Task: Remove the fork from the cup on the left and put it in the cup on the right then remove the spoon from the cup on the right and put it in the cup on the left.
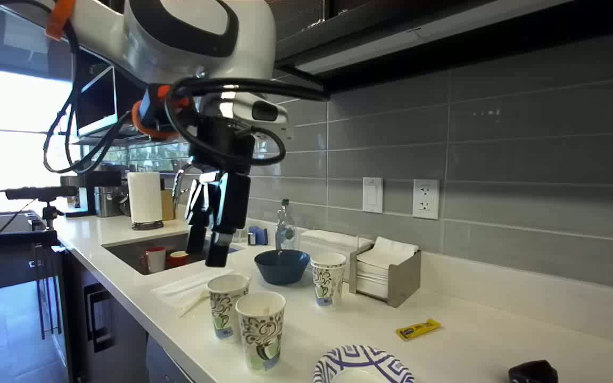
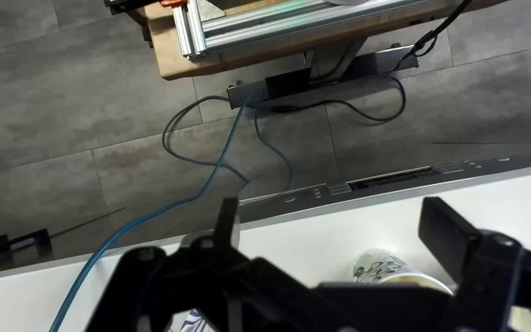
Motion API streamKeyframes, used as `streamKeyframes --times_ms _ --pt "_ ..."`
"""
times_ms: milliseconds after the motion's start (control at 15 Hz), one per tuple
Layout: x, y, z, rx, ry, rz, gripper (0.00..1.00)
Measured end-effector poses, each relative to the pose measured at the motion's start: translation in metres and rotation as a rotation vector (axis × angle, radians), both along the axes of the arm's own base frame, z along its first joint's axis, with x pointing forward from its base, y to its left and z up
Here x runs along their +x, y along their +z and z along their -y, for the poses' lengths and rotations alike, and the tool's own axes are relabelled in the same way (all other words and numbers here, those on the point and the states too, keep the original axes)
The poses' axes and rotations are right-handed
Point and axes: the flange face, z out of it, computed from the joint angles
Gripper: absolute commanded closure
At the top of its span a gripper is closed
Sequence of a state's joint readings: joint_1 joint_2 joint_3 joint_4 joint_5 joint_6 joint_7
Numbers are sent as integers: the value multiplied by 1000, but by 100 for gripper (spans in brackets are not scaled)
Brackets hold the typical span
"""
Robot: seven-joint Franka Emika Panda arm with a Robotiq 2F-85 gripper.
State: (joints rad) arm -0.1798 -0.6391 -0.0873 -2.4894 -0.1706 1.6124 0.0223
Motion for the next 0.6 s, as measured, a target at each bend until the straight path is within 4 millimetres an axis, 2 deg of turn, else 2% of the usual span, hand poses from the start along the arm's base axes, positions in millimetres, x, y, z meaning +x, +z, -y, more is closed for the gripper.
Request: streamKeyframes --times_ms 600 --pt "5 0 -1 10 3 40 0"
